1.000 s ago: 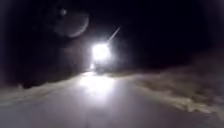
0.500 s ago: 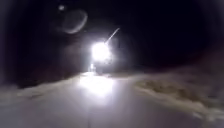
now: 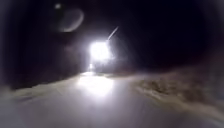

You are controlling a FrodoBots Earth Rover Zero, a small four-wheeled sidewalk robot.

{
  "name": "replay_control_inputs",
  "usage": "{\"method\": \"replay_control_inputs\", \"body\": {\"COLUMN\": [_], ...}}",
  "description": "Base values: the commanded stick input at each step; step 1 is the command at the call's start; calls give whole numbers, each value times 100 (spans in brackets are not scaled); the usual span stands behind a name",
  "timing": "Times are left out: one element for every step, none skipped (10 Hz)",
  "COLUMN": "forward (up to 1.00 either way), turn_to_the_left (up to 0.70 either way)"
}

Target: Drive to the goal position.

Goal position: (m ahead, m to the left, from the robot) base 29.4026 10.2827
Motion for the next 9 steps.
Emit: {"method": "replay_control_inputs", "body": {"forward": [85,85,85,85,85,85,85,85,85], "turn_to_the_left": [0,0,5,27,34,34,31,0,0]}}
